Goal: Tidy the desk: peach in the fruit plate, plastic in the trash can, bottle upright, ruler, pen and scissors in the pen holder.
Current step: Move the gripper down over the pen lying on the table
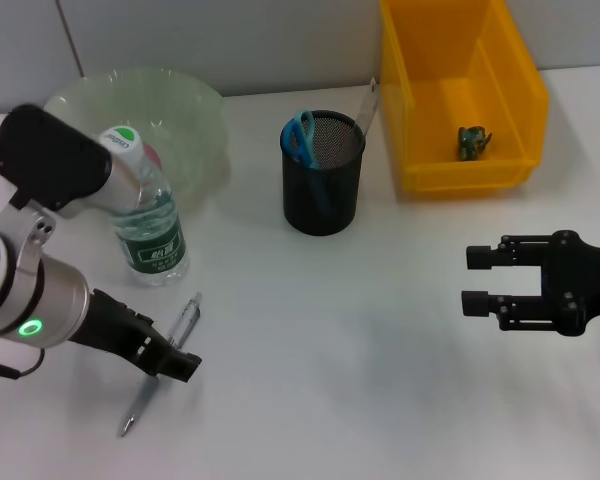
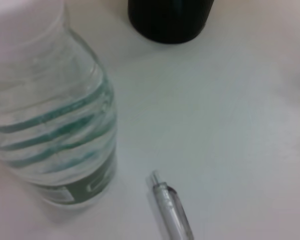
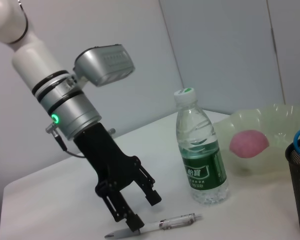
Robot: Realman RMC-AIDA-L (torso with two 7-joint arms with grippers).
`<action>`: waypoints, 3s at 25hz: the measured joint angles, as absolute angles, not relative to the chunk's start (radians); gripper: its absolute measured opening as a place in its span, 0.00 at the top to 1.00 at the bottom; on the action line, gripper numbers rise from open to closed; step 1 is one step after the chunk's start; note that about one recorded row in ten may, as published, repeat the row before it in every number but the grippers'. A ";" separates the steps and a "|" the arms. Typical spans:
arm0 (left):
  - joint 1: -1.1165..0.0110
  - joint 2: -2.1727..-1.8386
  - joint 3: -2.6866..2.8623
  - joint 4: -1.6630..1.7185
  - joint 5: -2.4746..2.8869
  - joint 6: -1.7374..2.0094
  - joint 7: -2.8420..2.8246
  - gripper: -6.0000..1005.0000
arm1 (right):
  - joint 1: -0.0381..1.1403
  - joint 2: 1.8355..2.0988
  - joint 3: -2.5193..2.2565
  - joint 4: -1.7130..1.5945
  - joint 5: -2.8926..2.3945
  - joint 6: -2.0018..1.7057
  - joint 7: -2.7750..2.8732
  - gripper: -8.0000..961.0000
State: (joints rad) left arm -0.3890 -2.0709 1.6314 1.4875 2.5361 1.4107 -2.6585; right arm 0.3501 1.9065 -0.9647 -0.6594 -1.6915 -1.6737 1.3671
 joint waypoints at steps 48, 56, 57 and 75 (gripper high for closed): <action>-0.549 -2.074 1.649 1.349 2.616 1.560 -2.866 0.22 | 0.365 1.904 -0.963 -0.669 -1.697 -1.669 1.371 0.32; -0.549 -2.074 1.651 1.350 2.620 1.578 -2.876 0.25 | 0.366 1.904 -0.963 -0.669 -1.697 -1.672 1.373 0.32; -0.549 -2.074 1.651 1.350 2.620 1.578 -2.876 0.26 | 0.366 1.904 -0.963 -0.669 -1.697 -1.672 1.373 0.32; -0.553 -2.074 1.651 1.333 2.616 1.557 -2.874 0.34 | 0.369 1.905 -0.963 -0.669 -1.697 -1.673 1.378 0.32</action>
